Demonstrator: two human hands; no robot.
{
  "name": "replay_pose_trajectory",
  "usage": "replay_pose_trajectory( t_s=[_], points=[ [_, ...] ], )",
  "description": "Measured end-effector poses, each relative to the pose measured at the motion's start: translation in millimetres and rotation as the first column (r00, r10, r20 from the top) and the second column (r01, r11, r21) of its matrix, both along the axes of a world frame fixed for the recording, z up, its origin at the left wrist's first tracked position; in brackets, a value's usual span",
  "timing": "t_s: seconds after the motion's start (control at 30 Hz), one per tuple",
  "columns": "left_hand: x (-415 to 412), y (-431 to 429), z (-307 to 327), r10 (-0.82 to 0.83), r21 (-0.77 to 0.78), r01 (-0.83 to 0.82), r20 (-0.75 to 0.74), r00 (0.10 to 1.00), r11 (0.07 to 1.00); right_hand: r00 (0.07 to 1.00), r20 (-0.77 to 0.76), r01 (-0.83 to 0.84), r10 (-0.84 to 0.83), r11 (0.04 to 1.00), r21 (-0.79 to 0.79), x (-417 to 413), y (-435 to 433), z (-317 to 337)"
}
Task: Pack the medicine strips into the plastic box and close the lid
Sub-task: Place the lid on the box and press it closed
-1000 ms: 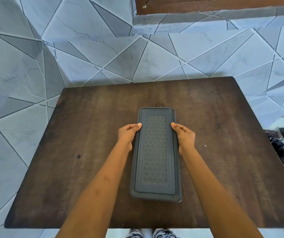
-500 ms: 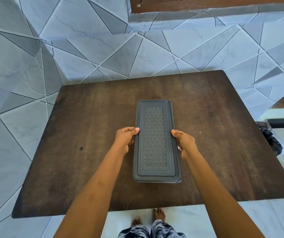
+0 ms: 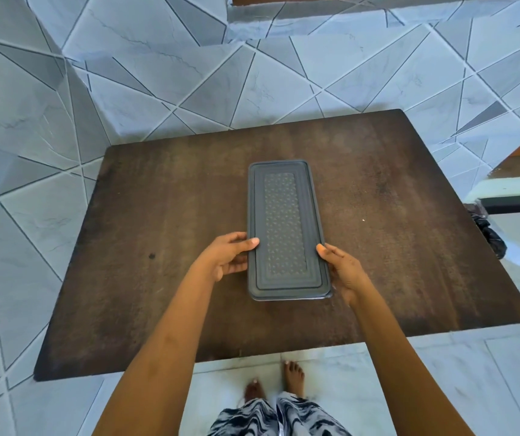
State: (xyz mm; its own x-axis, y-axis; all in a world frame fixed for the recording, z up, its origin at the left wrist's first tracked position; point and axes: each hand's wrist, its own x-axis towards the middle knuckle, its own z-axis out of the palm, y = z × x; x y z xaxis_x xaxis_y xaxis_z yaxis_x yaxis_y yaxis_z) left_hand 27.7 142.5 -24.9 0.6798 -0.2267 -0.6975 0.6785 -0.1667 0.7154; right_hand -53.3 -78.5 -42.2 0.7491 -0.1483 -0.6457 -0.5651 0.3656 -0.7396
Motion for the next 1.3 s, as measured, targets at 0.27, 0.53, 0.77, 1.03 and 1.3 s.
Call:
replay_pose_trajectory(
  t_s=[0.27,0.53,0.77,1.03,1.3],
  points=[
    [2,-12,3,0.147,0.023,-0.151,0.109,0.983,0.988,0.998,0.041,0.055,-0.051,0.994,-0.097,13,3,1],
    [-30,5,8,-0.244,0.138,0.243,-0.014,0.970,0.960,0.933,-0.051,-0.357,0.356,0.903,-0.240,-16,0,17],
    [-34,8,1,-0.283,0.060,0.280,0.049,0.958,0.958,0.894,0.007,-0.405,0.447,0.816,-0.413,-28,-4,18],
    [-35,4,2,-0.114,0.089,0.096,0.220,0.969,0.991,0.888,0.132,-0.321,0.440,0.800,-0.506,-17,7,21],
    [27,-5,1,0.098,0.156,-0.175,0.407,0.908,0.972,0.884,0.185,-0.235,0.428,0.751,-0.617,64,24,20]
  ],
)
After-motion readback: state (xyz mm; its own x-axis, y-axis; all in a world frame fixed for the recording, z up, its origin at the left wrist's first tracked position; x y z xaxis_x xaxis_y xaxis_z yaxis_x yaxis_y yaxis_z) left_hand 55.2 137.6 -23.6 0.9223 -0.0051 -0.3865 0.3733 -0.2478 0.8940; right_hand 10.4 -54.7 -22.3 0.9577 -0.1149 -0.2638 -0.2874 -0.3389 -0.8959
